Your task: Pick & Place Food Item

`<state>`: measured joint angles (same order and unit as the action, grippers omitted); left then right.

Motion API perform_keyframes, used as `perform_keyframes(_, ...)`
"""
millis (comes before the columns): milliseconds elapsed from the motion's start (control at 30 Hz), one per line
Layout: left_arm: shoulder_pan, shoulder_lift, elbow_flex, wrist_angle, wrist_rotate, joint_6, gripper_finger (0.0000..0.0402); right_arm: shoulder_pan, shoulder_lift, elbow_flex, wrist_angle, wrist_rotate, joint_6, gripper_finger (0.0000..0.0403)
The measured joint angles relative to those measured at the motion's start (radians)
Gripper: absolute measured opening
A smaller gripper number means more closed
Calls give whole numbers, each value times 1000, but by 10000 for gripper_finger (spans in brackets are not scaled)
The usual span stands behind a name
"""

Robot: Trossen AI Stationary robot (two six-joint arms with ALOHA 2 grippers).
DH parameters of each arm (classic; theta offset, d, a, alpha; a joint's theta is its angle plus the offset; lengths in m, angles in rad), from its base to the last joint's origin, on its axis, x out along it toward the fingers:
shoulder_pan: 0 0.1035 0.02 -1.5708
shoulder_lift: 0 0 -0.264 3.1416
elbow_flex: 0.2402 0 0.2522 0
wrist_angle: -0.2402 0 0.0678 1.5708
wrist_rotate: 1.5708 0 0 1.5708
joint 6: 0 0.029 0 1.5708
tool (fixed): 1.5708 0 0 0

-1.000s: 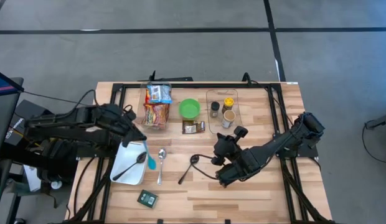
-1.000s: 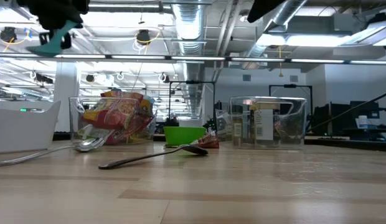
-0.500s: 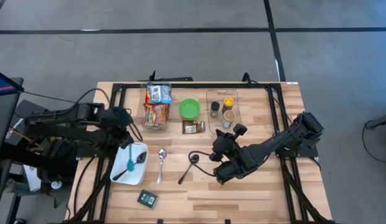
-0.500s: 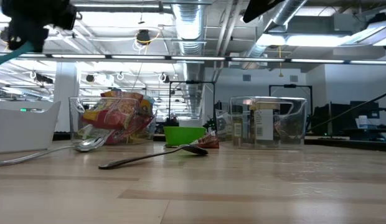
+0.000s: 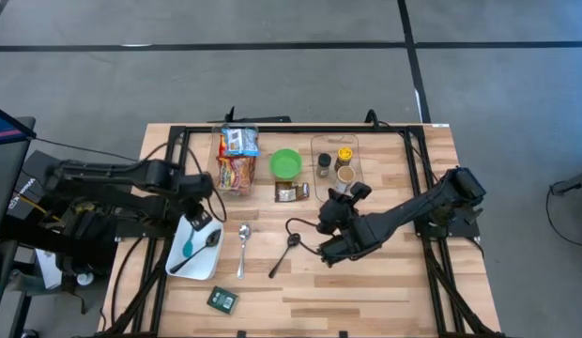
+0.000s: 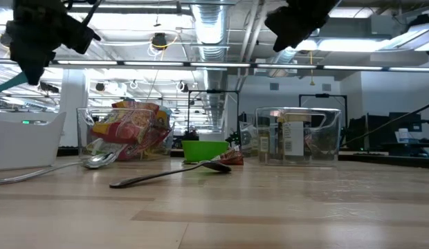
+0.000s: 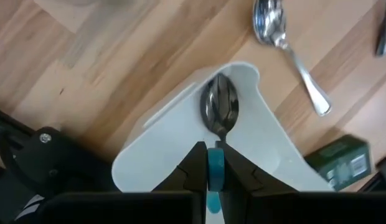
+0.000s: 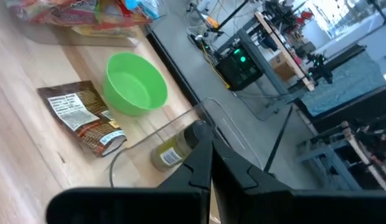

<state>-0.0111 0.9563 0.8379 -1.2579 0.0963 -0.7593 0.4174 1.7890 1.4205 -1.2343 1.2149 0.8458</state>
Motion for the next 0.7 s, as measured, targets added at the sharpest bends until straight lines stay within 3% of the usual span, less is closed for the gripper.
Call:
perform_keyframes(300,-91,100,0,2,0,2,12,1,0,-2,191,-3,-195,4)
perform_keyframes(700,-162,178,0,61,7,129,15,0,0,-2,201,-10,-199,4)
